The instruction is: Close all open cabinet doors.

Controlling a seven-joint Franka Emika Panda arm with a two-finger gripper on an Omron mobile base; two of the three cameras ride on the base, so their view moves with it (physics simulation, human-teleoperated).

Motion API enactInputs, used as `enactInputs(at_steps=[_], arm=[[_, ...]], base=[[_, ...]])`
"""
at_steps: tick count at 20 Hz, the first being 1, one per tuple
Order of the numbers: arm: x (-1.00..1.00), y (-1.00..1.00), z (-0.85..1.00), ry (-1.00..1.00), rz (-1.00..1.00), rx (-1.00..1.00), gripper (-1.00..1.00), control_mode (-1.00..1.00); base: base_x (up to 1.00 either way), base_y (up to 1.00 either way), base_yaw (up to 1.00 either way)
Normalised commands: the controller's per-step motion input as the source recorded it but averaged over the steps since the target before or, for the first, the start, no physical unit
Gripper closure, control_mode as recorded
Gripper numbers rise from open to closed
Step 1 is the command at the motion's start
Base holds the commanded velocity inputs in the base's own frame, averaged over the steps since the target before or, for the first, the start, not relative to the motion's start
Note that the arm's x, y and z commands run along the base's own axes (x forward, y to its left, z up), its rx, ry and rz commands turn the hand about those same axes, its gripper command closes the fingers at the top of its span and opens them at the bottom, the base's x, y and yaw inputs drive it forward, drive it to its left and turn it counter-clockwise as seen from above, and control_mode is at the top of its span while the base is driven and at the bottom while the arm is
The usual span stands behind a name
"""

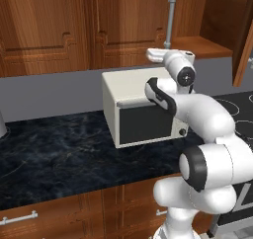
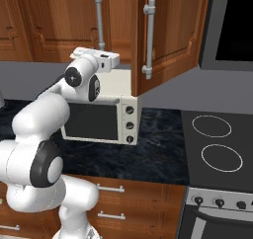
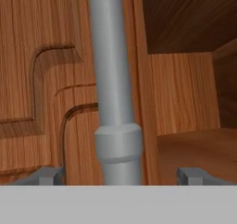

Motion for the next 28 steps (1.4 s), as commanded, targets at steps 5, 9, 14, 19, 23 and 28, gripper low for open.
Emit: enactInputs(at_steps=[5,9,14,19,23,28], arm=[[0.46,0.00,0.00,0.00,0.00,0.00,-1.00,-1.00],[0.23,0.00,0.00,0.01,0.00,0.00,-1.00,-1.00],[-0.74,0.00,0.11,0.34,-0.05,0.11,-1.00,-1.00],[-1.00,0.00,0.40,0.60,-0.22,0.15,-1.00,-1.00],[-1.00,0.00,0.20,0.63,-0.23,0.12,-1.00,-1.00],[-1.00,0.11,-0.16,0.47,-0.11,0.01,-1.00,-1.00]], base=[[0.00,0.00,0.00],[0.00,0.00,0.00],[0.00,0.00,0.00],[0.00,0.00,0.00],[0.00,0.00,0.00],[0.00,0.00,0.00]])
